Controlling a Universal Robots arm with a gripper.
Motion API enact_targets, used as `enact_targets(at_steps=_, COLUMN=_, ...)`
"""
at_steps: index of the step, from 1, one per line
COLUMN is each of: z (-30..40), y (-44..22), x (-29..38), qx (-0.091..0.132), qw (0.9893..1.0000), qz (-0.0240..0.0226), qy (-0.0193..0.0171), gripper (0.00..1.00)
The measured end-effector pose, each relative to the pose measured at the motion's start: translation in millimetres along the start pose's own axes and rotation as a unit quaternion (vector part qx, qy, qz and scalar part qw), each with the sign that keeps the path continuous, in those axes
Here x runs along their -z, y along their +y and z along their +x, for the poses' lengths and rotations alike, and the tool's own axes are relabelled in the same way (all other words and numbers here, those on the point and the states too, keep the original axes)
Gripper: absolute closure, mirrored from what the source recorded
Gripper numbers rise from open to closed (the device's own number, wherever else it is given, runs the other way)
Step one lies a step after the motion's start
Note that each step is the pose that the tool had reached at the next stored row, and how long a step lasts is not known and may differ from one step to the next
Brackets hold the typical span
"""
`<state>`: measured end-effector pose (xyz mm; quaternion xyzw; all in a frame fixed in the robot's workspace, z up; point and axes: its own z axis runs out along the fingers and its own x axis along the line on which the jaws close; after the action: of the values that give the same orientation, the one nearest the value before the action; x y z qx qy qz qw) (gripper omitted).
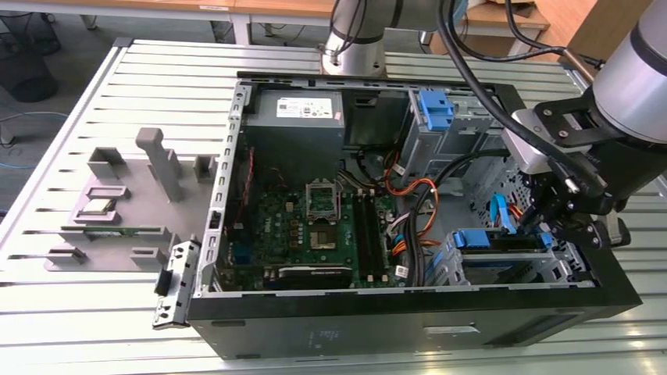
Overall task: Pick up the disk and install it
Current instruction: 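Insert the second disk wire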
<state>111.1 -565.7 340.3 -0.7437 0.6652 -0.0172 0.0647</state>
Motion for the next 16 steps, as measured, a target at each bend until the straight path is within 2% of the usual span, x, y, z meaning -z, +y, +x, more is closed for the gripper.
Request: enact_targets(at_steps=16, z=-0.1, y=1.9, x=-2.4, qx=-0.005, qw=1.0000, qz=0.0004, qy=0.0005, gripper=0.82)
